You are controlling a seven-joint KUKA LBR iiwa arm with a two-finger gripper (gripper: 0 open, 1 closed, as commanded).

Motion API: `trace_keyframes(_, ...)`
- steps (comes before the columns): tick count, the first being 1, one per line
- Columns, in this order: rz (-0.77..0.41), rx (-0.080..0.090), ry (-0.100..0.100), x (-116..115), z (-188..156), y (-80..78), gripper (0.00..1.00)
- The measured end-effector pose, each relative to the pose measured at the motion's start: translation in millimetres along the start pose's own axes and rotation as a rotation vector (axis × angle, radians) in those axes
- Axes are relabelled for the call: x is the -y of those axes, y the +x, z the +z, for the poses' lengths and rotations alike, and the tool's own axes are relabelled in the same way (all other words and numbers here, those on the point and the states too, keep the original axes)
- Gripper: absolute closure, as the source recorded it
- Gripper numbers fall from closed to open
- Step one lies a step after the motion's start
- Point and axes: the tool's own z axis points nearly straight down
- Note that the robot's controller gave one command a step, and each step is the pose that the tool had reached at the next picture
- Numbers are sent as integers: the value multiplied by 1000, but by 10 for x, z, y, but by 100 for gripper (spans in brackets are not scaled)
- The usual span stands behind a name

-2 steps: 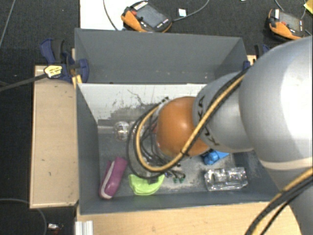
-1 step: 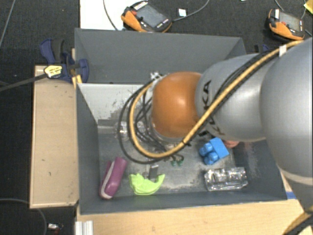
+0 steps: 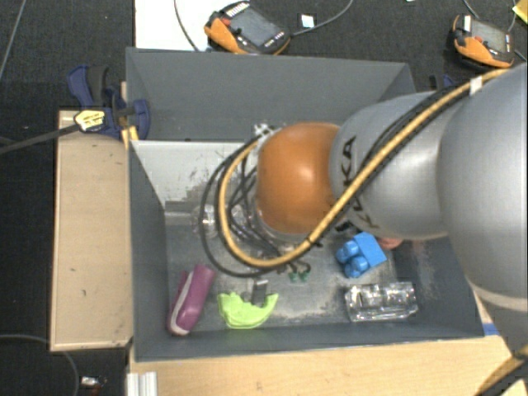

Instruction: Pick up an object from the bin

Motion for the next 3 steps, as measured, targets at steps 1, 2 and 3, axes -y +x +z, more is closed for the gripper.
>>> trace_keyframes(1,7,5,-1,45,123,117,0)
trace_keyframes(2,-2,-7,1,16,-3,115,0)
trace_keyframes(3,-60,3,0,-38,-247,155,0)
